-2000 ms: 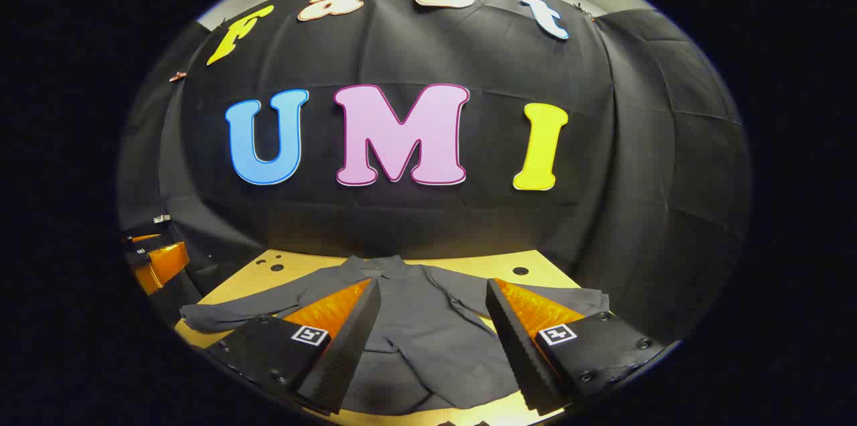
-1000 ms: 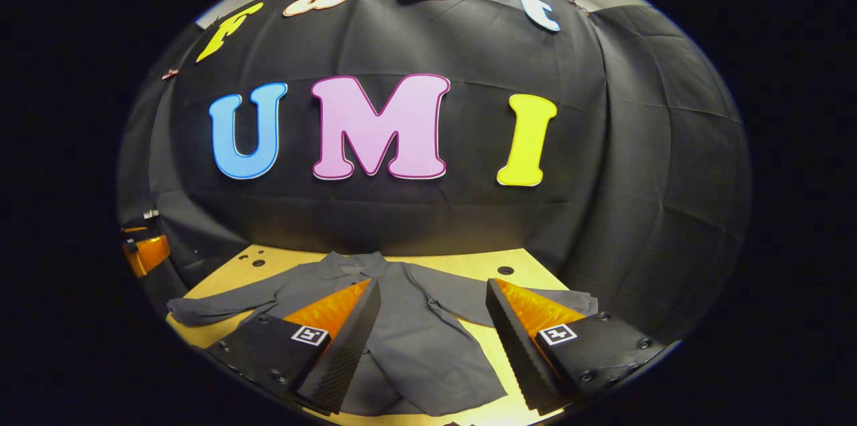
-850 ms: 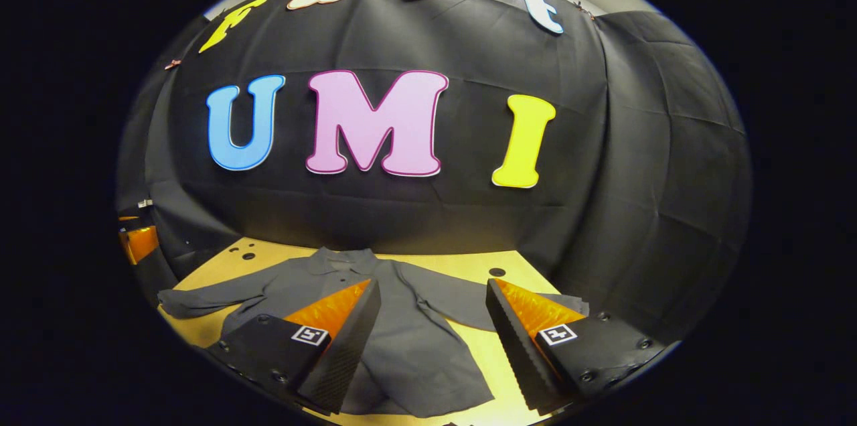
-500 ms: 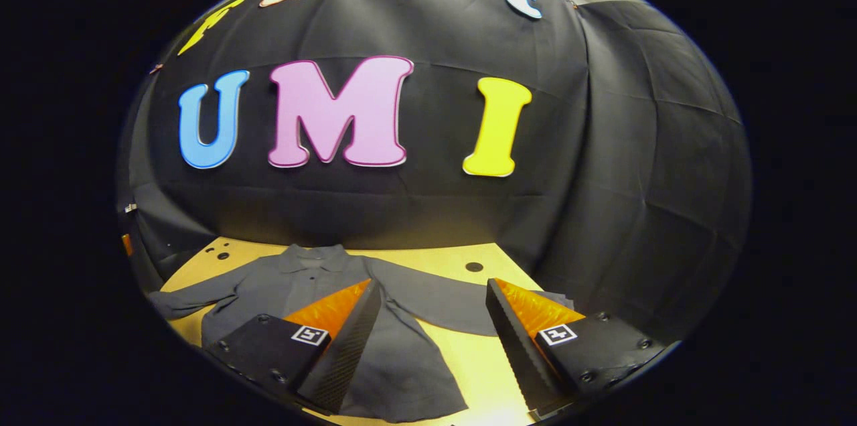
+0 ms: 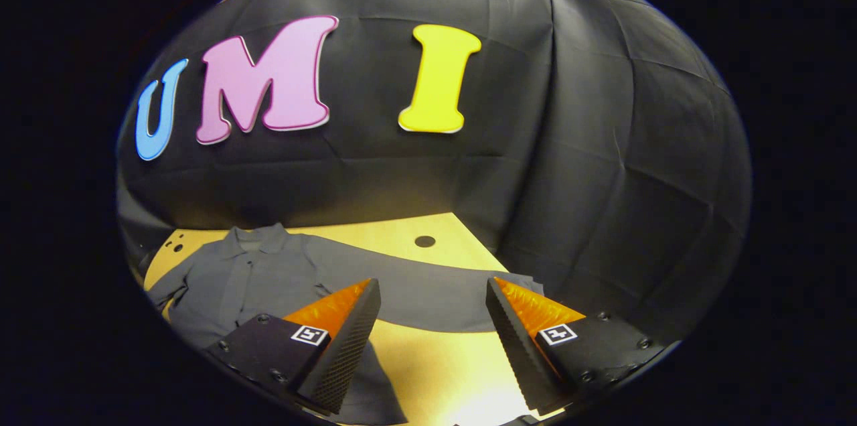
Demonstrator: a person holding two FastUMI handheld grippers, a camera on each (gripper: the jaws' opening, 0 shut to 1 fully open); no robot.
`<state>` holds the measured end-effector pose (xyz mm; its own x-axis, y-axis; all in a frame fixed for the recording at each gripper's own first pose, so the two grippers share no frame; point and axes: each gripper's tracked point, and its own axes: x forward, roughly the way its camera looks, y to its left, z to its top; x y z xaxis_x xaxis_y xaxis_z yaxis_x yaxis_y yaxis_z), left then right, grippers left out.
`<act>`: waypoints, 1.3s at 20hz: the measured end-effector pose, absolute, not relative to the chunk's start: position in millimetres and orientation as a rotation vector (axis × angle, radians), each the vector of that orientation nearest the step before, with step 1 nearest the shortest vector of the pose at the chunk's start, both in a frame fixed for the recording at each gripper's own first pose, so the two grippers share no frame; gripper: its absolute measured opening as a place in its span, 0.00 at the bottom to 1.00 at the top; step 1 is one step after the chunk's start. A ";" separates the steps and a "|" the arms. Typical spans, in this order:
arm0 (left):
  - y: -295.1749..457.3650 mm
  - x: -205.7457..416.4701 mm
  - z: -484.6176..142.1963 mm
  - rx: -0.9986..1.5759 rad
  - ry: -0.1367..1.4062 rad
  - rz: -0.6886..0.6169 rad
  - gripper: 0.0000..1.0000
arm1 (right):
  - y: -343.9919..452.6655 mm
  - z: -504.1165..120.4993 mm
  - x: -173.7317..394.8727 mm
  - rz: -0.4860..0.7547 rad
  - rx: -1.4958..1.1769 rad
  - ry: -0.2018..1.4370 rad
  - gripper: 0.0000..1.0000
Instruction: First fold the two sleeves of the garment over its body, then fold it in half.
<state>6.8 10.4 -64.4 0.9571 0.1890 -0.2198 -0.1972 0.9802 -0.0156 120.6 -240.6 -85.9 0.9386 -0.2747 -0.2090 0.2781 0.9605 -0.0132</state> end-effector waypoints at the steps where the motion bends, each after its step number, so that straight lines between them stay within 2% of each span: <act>1: 7.2 6.5 -68.2 -0.040 0.236 0.195 0.96 | -249.8 -93.4 127.1 -0.291 0.022 0.225 0.98; 10: 15.9 12.6 -80.1 -0.004 0.288 0.252 0.96 | -342.5 -157.0 169.9 -0.437 0.051 0.365 0.98; 26: -16.2 23.0 -105.3 0.039 0.414 0.222 0.96 | -442.2 -263.5 195.9 -0.623 0.209 0.576 0.98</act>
